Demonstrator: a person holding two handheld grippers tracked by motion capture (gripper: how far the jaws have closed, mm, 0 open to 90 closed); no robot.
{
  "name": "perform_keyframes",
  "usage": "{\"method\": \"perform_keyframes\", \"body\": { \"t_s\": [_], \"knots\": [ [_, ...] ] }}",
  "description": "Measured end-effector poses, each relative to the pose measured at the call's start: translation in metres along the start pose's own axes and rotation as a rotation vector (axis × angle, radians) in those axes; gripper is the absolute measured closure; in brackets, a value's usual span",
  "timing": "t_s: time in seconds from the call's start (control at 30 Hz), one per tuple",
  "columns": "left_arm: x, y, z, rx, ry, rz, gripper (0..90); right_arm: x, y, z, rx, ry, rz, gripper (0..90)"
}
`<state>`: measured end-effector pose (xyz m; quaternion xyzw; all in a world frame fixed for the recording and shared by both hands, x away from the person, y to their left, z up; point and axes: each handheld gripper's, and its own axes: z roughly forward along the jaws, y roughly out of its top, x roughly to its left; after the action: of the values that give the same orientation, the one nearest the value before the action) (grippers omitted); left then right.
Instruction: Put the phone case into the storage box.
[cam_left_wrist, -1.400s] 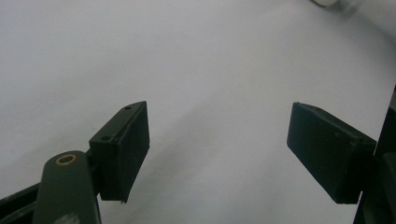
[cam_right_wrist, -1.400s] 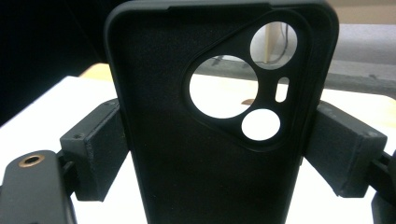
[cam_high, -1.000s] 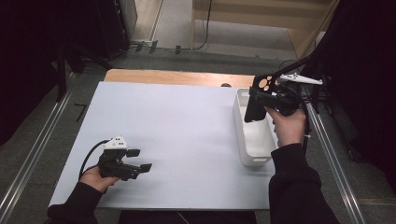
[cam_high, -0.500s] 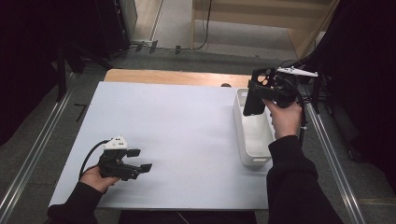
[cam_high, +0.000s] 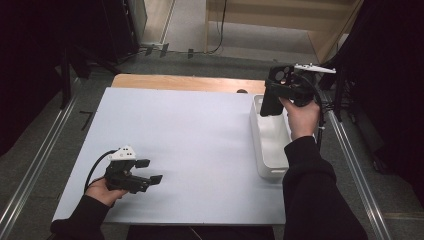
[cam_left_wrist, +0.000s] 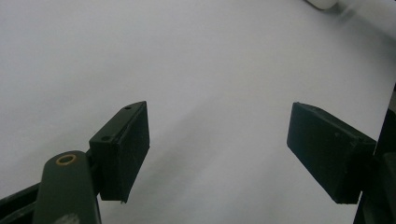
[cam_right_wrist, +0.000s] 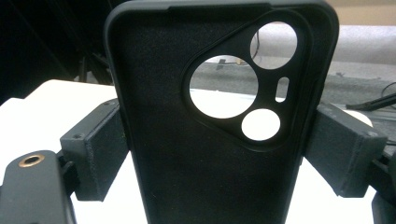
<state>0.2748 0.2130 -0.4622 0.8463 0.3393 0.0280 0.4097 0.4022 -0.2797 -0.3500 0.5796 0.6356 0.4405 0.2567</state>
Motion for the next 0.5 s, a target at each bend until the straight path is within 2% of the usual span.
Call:
{"method": "perform_keyframes", "body": {
  "t_s": [0.13, 0.37, 0.5],
  "knots": [
    [0.000, 0.000, 0.000, 0.002, -0.002, 0.002, 21.0, 0.000, 0.003, 0.006, -0.004, -0.017, -0.009, 12.0],
    [0.000, 0.000, 0.000, 0.008, -0.003, 0.003, 21.0, -0.007, 0.005, 0.018, -0.005, -0.028, 0.031, 12.1],
    [-0.001, 0.000, -0.001, 0.005, 0.002, 0.005, 21.0, -0.010, 0.005, 0.023, -0.025, -0.026, 0.060, 12.1]
  ]
}}
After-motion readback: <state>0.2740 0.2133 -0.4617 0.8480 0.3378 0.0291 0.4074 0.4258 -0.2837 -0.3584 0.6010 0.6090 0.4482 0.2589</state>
